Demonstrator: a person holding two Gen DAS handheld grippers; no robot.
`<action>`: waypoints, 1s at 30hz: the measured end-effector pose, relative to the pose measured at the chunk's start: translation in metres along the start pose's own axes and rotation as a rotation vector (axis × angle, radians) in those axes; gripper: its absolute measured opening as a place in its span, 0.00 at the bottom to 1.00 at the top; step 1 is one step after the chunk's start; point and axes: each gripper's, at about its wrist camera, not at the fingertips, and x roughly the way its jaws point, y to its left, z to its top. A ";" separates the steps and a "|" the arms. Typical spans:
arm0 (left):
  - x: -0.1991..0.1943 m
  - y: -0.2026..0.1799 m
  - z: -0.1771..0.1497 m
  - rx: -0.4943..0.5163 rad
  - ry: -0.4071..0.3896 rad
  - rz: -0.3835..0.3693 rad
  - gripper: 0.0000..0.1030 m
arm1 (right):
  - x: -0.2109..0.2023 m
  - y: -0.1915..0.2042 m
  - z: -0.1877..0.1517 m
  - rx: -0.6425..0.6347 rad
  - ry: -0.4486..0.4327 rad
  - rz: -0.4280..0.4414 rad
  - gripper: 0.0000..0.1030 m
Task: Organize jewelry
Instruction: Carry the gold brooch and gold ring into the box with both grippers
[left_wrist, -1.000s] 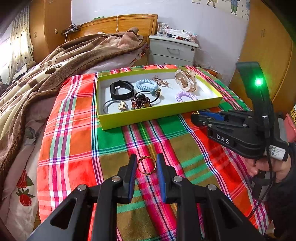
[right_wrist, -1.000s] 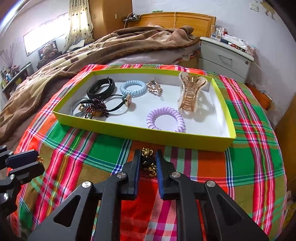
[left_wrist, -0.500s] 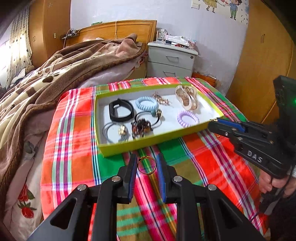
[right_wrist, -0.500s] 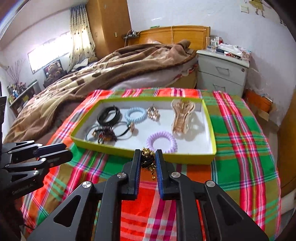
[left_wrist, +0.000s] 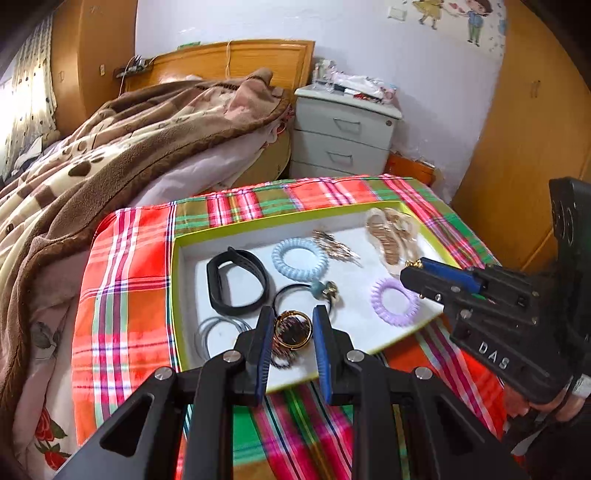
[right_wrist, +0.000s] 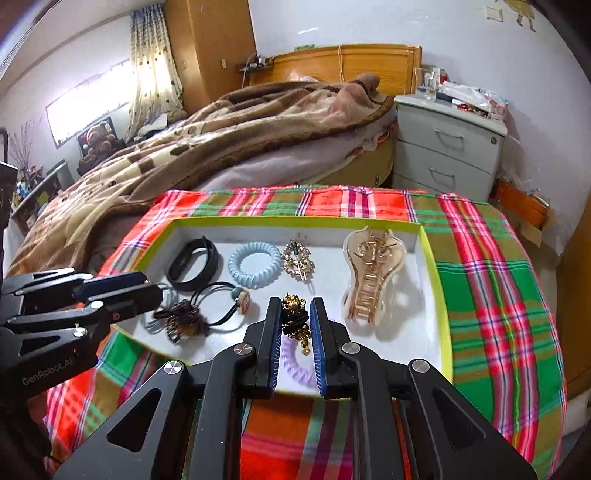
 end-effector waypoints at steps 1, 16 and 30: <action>0.003 0.002 0.002 -0.004 0.000 0.002 0.22 | 0.004 -0.001 0.001 -0.002 0.006 -0.001 0.15; 0.045 0.021 0.014 -0.074 0.062 0.007 0.22 | 0.042 0.005 0.007 -0.067 0.082 -0.023 0.15; 0.053 0.022 0.017 -0.102 0.084 -0.001 0.28 | 0.049 0.004 0.007 -0.068 0.101 -0.041 0.17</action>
